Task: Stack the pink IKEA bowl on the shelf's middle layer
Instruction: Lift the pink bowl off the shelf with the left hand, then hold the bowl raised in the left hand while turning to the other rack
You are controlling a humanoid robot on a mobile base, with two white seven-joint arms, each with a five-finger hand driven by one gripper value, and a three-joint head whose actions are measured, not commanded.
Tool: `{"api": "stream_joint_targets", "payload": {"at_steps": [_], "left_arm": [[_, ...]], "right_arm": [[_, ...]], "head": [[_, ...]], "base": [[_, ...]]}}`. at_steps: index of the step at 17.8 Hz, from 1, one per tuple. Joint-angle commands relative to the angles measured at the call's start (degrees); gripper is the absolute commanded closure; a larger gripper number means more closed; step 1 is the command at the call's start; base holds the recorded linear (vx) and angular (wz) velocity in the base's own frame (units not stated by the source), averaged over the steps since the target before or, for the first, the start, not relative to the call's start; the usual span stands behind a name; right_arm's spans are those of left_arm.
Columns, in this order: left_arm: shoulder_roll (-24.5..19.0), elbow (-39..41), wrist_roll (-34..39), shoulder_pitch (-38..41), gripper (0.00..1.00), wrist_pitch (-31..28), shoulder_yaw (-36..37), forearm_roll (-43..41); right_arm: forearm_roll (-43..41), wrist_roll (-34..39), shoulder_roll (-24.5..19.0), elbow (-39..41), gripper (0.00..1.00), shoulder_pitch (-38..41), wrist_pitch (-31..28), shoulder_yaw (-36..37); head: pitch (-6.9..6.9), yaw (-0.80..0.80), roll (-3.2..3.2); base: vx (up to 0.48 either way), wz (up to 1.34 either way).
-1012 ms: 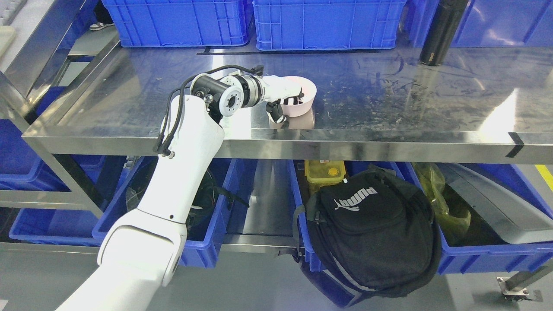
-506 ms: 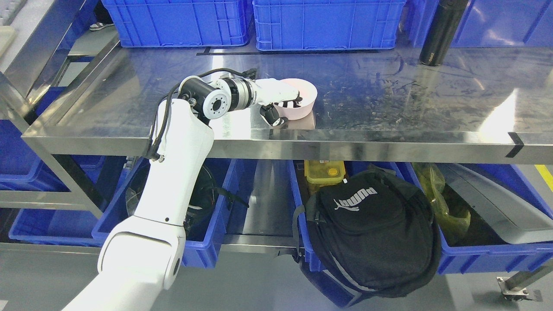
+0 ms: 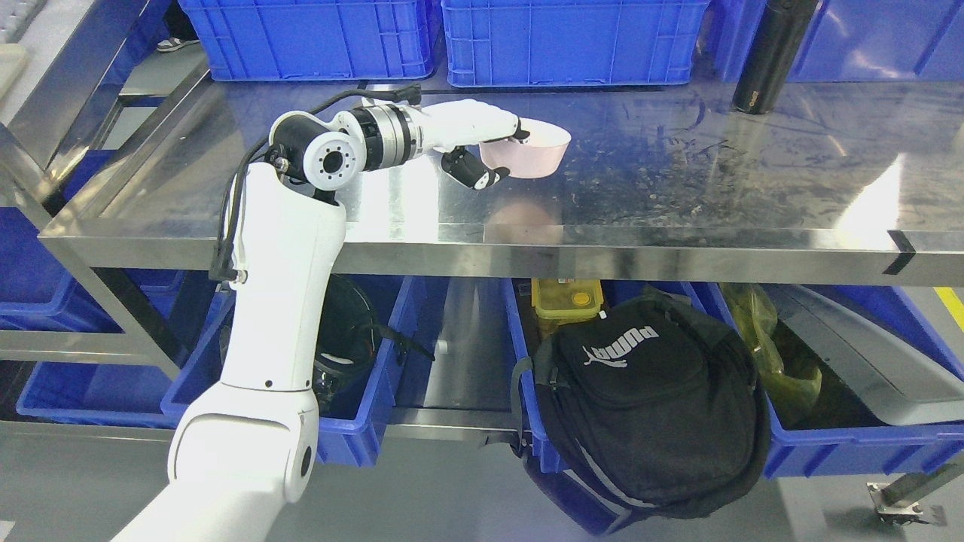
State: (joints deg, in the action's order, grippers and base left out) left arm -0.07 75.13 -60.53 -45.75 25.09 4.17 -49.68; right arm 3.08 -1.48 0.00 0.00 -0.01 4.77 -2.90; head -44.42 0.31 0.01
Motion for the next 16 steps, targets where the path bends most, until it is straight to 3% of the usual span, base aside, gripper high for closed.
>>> {"api": "stream_joint_targets", "payload": {"at_steps": [1, 4, 11, 16], "left_arm": [[-0.9, 9.2, 0.6, 0.8, 1.00, 4.4, -4.7, 1.6], [-0.9, 10.1, 0.6, 1.6, 1.00, 5.9, -6.1, 1.7], [-0.9, 11.3, 1.0, 8.0, 0.99, 19.0, -5.5, 4.1], [-0.9, 13.9, 1.0, 9.3, 0.99, 19.9, -4.3, 8.5]], "right_arm": [[0.0, 0.0, 1.0, 1.0, 0.00, 1.3, 0.0, 0.0], [0.0, 0.0, 1.0, 1.0, 0.00, 1.3, 0.0, 0.0], [0.0, 0.0, 1.0, 1.0, 0.00, 1.3, 0.0, 0.0], [0.0, 0.0, 1.0, 1.0, 0.00, 1.3, 0.0, 0.0]], "head": [[0.00, 0.00, 0.00], [0.00, 0.00, 0.00], [0.00, 0.00, 0.00], [0.00, 0.00, 0.00]], "base": [[0.000, 0.00], [0.000, 0.00], [-0.008, 0.17], [-0.028, 0.82]]}}
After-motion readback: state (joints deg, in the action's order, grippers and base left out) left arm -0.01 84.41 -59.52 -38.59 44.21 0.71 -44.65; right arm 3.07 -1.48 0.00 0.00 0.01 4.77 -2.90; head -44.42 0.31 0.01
